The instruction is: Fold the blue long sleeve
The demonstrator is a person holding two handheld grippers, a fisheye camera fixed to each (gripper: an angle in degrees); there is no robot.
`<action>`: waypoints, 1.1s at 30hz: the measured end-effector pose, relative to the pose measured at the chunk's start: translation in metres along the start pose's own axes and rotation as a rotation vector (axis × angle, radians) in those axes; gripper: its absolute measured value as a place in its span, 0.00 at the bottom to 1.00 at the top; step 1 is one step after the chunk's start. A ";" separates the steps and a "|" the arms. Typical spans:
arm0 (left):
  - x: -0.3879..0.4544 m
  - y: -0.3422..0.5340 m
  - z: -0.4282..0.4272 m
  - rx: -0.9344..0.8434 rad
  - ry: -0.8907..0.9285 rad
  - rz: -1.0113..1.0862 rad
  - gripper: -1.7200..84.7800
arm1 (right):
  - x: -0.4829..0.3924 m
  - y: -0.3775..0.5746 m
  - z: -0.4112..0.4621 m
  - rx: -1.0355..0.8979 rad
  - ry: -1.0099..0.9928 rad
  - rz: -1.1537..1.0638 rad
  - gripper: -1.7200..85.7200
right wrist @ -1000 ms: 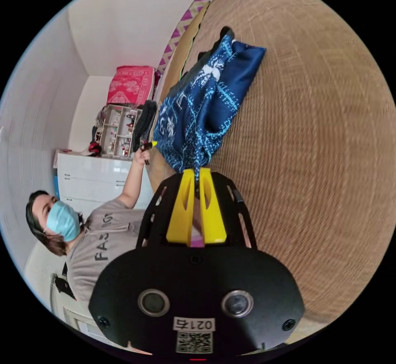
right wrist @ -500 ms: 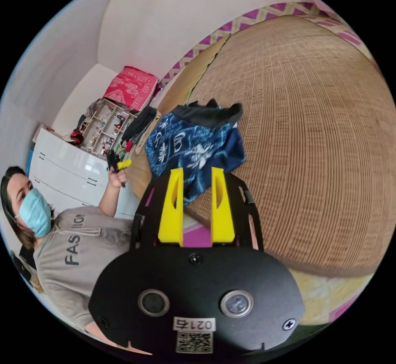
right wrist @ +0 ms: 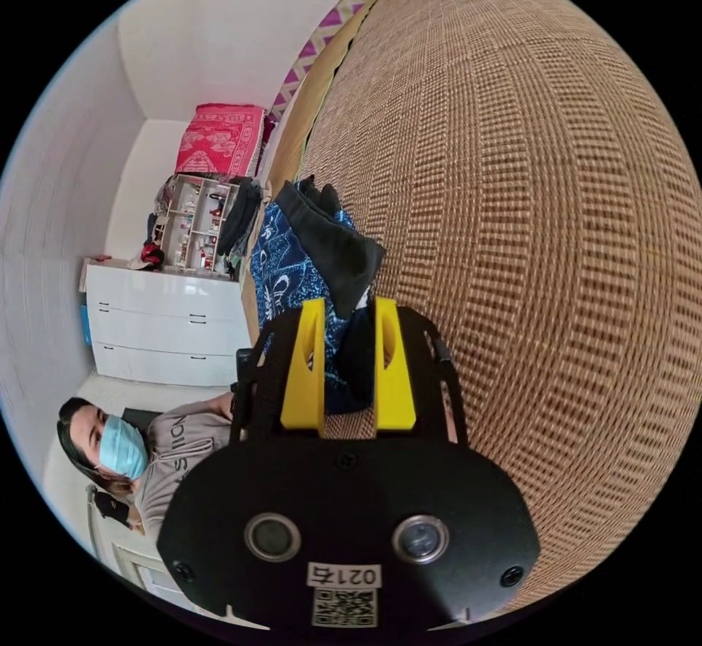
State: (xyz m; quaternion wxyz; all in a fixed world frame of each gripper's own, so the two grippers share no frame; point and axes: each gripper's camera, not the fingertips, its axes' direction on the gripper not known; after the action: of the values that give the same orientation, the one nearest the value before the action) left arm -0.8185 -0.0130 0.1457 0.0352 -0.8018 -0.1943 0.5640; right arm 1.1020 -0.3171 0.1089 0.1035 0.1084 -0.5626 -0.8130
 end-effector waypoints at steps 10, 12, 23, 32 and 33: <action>-0.006 -0.013 -0.020 0.078 0.073 0.059 0.01 | 0.029 0.012 0.002 0.008 -0.046 0.050 0.06; -0.006 -0.015 -0.030 0.088 0.061 0.052 0.02 | 0.029 0.019 -0.003 0.025 -0.048 0.052 0.06; 0.008 -0.007 -0.050 0.080 -0.128 -0.119 0.20 | 0.036 0.038 0.006 0.037 0.007 0.083 0.06; -0.013 -0.008 -0.043 0.170 -0.114 -0.130 0.05 | 0.048 0.056 0.022 0.065 -0.010 0.095 0.06; -0.017 -0.006 -0.044 0.169 -0.104 -0.140 0.04 | 0.049 0.058 0.023 0.068 -0.013 0.097 0.06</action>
State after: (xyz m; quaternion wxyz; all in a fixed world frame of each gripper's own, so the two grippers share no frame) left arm -0.7851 -0.0065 0.1784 0.1318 -0.7502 -0.2032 0.6152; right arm 1.0508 -0.3310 0.1678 0.1353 0.0792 -0.5951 -0.7882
